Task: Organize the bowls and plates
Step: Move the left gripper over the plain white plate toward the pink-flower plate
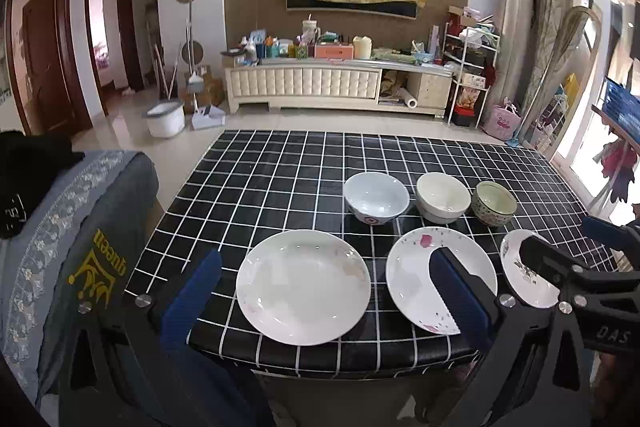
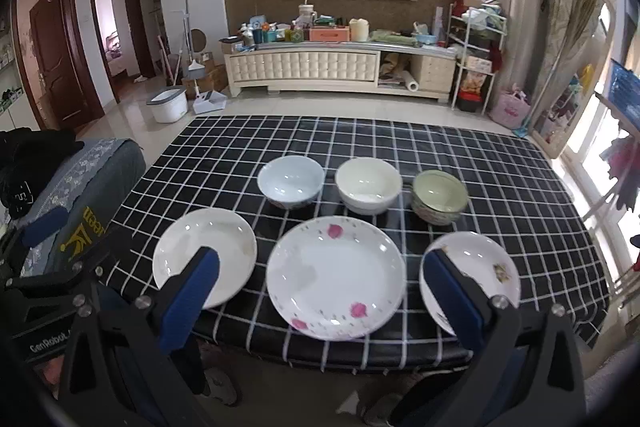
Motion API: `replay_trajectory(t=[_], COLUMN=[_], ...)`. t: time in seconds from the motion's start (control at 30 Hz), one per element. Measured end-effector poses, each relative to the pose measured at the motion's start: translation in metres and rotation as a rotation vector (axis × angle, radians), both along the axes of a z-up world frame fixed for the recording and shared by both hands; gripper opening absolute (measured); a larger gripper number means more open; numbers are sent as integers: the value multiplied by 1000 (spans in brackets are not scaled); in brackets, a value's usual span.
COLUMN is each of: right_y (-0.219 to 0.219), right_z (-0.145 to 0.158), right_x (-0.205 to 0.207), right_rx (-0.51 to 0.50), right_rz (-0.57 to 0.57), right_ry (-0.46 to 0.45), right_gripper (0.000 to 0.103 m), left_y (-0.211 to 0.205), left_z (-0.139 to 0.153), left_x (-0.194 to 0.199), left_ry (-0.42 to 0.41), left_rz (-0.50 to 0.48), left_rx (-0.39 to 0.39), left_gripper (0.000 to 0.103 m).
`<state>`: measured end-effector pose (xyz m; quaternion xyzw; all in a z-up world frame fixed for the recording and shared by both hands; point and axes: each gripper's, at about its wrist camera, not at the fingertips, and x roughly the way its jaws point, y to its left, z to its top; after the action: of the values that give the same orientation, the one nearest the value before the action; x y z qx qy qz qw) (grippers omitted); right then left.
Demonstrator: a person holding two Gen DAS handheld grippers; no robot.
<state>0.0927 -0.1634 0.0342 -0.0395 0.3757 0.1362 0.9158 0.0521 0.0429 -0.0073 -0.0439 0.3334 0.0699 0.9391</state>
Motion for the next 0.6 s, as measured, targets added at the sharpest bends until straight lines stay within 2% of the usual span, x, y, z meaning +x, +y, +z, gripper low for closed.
replay_trajectory(t=[0.13,0.3,0.6], right_y=[20,52,92], right_z=[-8,-31,-85], right_x=[23,54,86], right_rx=[1,-20,-40], right_rz=[39,95,169], right_ry=[28,101,231], right_gripper=[103,103,103], left_y=[19,48,96], left_z=[-8,-27,-79], left_x=[18,38,66], left_ry=[37,93,234], left_rz=[33,82,128], left_rx=[12,-8,-95], left_gripper=[103,103,103])
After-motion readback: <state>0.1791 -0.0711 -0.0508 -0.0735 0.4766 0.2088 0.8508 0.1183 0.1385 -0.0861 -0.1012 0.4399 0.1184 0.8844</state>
